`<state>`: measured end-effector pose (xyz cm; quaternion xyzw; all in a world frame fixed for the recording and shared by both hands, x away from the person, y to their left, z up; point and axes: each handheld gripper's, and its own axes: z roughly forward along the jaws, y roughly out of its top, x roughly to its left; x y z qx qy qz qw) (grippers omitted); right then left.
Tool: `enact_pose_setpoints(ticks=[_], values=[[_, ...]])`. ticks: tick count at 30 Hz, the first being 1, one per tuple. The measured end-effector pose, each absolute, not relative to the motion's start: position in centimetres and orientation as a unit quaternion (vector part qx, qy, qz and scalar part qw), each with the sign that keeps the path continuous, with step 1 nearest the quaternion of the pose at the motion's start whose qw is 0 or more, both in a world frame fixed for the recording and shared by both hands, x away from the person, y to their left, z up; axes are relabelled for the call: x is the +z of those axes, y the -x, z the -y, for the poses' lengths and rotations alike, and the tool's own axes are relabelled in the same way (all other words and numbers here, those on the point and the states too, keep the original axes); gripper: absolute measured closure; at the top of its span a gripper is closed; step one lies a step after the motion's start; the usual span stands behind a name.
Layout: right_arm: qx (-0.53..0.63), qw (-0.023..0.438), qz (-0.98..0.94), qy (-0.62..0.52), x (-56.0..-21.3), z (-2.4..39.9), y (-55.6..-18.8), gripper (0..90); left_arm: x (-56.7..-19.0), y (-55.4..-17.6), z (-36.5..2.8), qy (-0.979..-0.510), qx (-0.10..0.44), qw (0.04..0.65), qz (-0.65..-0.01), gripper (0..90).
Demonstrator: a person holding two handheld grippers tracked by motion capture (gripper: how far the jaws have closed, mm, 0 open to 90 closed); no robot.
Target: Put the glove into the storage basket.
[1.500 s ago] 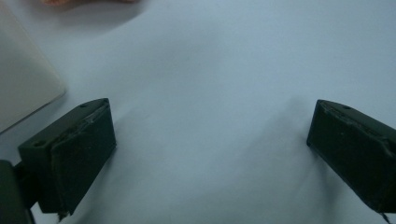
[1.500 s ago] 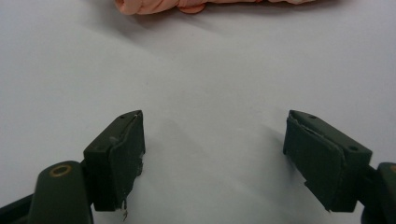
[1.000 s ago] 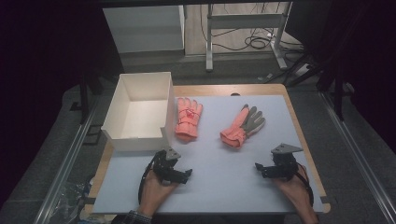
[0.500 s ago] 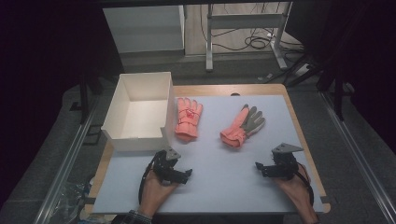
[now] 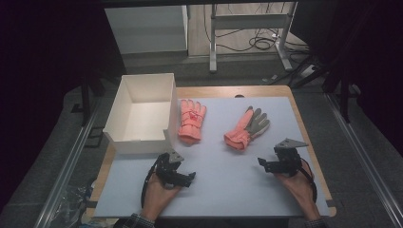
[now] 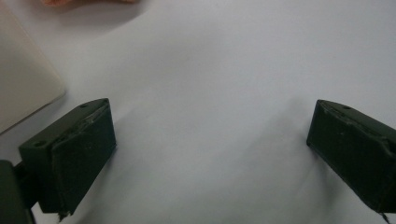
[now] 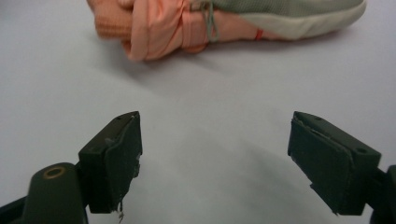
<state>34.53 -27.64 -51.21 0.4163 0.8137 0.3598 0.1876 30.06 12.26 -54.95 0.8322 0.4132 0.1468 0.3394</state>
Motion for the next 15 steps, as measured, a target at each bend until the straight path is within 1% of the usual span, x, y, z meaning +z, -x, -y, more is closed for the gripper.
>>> enact_pose_setpoints(ticks=[3, 9, 10, 11, 12, 13, 15], values=[[0.364, 0.188, -0.810, -0.419, -50.8, 27.5, -35.2, 19.0, -54.9, -30.1, -12.3, -0.832, 0.147, 0.339, -0.413, 1.1], [0.371, 0.185, -0.805, -0.424, -49.9, 27.3, -36.6, 23.2, -54.9, -30.1, -12.3, -0.832, 0.147, 0.339, -0.413, 1.1], [0.373, 0.182, -0.805, -0.425, -49.7, 27.2, -36.9, 24.5, -55.0, -30.1, -12.3, -0.832, 0.147, 0.339, -0.413, 1.1], [0.377, 0.180, -0.804, -0.423, -49.4, 27.1, -37.4, 27.7, -55.0, -30.1, -12.3, -0.832, 0.147, 0.339, -0.413, 1.1], [0.377, 0.180, -0.804, -0.423, -49.4, 27.1, -37.4, 27.7, -55.0, -30.1, -12.3, -0.832, 0.147, 0.339, -0.413, 1.1], [0.376, 0.181, -0.805, -0.421, -49.0, 26.9, -37.9, 30.8, -55.0, -30.1, -12.3, -0.832, 0.147, 0.339, -0.413, 1.1], [0.379, 0.180, -0.803, -0.423, -48.9, 26.8, -38.2, 32.4, -55.0, -30.1, -12.3, -0.832, 0.147, 0.339, -0.413, 1.1]])
